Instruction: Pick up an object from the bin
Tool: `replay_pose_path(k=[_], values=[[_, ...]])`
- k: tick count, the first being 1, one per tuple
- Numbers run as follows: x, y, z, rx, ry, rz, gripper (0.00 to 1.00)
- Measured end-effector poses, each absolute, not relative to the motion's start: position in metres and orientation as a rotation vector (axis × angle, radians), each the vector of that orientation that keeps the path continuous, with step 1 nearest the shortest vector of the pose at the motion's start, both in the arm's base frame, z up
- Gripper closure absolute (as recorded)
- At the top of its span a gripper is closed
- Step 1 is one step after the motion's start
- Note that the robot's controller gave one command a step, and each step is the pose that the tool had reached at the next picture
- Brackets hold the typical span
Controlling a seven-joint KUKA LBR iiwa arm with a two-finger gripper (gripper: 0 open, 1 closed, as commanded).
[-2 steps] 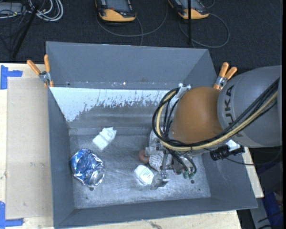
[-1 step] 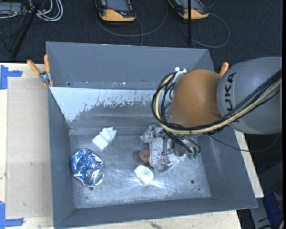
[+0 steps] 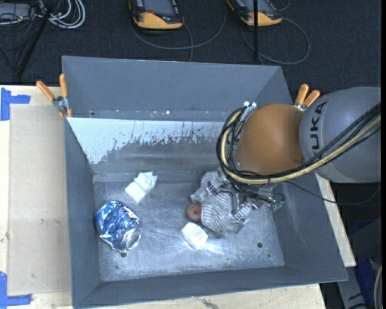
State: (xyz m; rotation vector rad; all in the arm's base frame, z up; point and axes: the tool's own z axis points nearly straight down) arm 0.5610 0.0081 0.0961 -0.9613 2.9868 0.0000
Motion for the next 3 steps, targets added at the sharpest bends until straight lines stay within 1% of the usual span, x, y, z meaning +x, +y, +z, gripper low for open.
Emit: replay_pose_path(k=[1,3], values=[[0.5962,0.0342,0.0778,-0.852,3.033,-0.014,1.0],[0.5946,0.0343,0.082,-0.851,3.034,-0.01,1.0]])
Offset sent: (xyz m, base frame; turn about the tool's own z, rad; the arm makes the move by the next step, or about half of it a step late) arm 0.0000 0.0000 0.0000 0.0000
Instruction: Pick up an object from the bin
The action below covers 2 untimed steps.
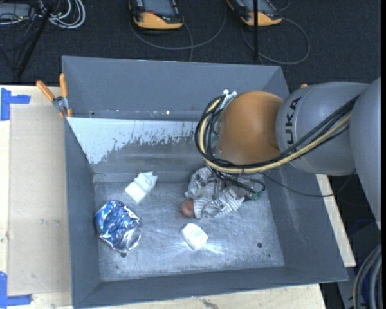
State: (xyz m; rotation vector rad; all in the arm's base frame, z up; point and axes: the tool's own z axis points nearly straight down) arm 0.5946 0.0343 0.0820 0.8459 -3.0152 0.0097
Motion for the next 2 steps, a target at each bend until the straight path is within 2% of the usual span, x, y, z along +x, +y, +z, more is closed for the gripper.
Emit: replay_pose_path(k=[2], values=[[0.593,0.039,0.115,0.849,-3.022,-0.002,1.0]])
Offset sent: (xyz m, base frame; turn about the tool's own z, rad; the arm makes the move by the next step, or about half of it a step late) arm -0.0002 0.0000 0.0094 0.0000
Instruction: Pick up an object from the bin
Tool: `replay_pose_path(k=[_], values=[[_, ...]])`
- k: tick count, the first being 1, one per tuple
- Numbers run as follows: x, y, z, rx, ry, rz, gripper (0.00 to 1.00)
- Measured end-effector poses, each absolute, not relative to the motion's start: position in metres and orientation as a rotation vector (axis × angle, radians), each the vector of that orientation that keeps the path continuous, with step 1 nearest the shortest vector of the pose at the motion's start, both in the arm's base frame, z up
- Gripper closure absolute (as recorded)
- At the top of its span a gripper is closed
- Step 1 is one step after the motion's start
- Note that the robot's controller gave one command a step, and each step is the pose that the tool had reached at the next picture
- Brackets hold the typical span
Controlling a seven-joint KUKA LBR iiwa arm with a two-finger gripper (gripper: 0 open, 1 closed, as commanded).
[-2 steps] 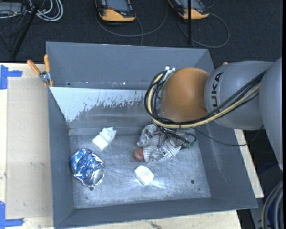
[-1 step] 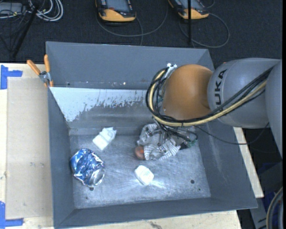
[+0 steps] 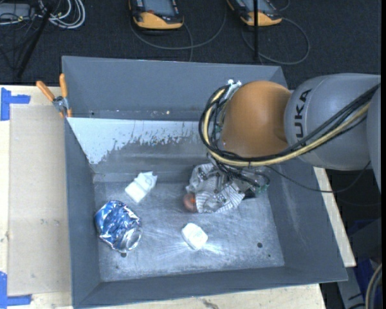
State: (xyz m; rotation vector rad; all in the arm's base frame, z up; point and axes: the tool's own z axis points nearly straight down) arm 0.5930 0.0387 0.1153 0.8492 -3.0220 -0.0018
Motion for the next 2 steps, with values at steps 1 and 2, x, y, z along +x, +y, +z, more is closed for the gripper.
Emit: replay_pose_path(k=[1,2], values=[[0.593,0.039,0.13,0.849,-3.023,-0.002,1.0],[0.593,0.039,0.144,0.848,-3.025,-0.001,1.0]])
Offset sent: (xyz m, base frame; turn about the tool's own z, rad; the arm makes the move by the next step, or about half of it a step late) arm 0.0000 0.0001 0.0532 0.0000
